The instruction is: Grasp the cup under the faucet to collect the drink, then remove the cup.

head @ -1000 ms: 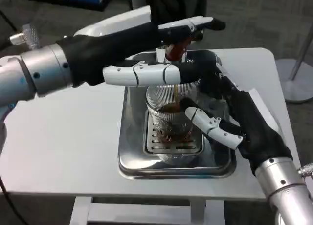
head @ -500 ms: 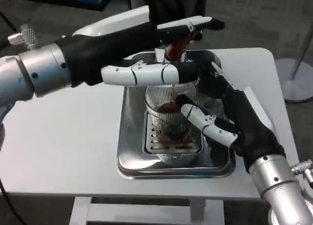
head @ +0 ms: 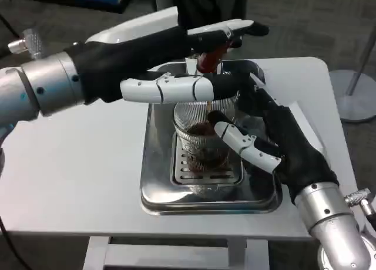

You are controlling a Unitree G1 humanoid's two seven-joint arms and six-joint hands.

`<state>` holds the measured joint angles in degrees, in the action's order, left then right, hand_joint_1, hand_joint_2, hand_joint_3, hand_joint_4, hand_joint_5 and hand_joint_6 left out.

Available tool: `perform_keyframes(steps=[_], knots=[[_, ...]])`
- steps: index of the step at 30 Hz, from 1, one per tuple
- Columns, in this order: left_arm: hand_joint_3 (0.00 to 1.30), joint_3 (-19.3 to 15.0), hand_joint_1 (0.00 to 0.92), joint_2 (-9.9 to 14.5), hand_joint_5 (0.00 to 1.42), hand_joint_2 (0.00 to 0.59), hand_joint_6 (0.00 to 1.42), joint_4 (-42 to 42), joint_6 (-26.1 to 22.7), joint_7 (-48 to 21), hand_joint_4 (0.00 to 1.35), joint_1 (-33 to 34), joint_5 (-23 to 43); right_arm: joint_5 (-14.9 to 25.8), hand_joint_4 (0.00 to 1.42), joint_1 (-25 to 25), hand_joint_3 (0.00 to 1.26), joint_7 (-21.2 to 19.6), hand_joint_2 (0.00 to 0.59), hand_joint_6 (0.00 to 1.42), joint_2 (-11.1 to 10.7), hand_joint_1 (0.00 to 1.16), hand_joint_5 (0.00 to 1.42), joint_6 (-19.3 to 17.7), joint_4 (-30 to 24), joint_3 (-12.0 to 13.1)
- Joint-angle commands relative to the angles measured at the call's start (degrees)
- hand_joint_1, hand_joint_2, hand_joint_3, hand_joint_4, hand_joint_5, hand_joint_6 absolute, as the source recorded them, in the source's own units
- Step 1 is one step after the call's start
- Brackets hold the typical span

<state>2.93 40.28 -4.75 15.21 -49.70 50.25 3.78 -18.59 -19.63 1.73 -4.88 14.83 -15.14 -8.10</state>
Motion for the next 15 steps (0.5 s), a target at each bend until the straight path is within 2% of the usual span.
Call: perform_keyframes(steps=[1,15], knots=[[0.07,0.4,0.0,1.56,0.06,0.178,0.2,-0.31,1.09,-2.67,0.0,-2.06,0.24,0.31,0.1,-0.68,0.09,-0.71,0.285,0.27,0.85,0.5,0.11,-1.17,0.9,-0.51],[0.07,-2.23,0.0,0.01,0.06,0.181,0.22,-2.18,-2.5,-1.36,0.0,-0.94,5.71,0.22,0.1,-0.49,0.1,-1.13,0.291,0.27,0.72,0.5,0.12,-1.37,0.9,-0.61]])
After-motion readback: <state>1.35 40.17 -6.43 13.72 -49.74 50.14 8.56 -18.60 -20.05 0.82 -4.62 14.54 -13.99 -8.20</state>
